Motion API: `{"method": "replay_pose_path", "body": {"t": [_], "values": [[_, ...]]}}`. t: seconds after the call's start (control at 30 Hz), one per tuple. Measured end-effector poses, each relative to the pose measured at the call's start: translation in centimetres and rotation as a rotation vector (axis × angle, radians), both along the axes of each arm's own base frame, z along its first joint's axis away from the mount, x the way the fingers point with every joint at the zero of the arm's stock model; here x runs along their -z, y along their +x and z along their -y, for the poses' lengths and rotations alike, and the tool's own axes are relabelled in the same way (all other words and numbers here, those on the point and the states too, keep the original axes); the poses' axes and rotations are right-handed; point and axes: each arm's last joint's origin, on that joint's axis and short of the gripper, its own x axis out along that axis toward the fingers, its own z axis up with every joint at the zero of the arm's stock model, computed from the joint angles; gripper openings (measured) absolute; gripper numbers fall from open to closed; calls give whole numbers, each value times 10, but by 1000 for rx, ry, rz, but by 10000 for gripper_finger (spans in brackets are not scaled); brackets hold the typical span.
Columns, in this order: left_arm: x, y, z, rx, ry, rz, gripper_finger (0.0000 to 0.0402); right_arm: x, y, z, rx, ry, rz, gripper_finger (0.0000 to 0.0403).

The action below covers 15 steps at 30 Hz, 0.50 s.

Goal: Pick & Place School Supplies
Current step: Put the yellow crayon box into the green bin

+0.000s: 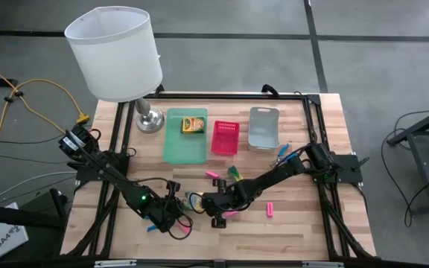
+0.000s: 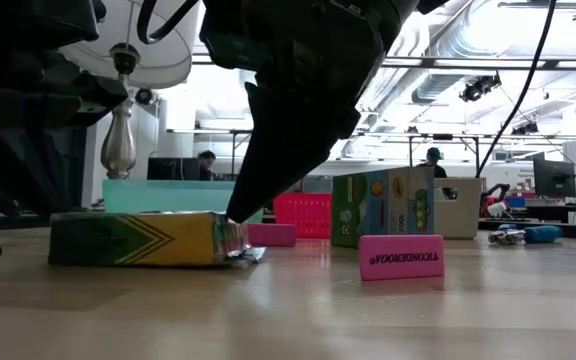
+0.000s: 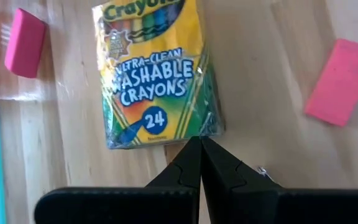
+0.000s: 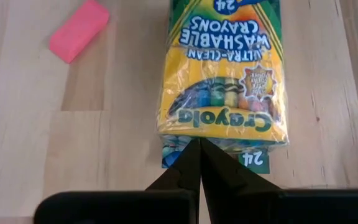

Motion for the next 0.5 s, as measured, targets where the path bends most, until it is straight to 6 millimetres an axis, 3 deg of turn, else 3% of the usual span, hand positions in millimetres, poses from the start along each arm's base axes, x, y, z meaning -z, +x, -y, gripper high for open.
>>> {"method": "replay_pose_path", "body": {"t": [0.5], "values": [[0,-1,-3,-34,51,12,1,1,-1,0,13,4,-14,3]]}}
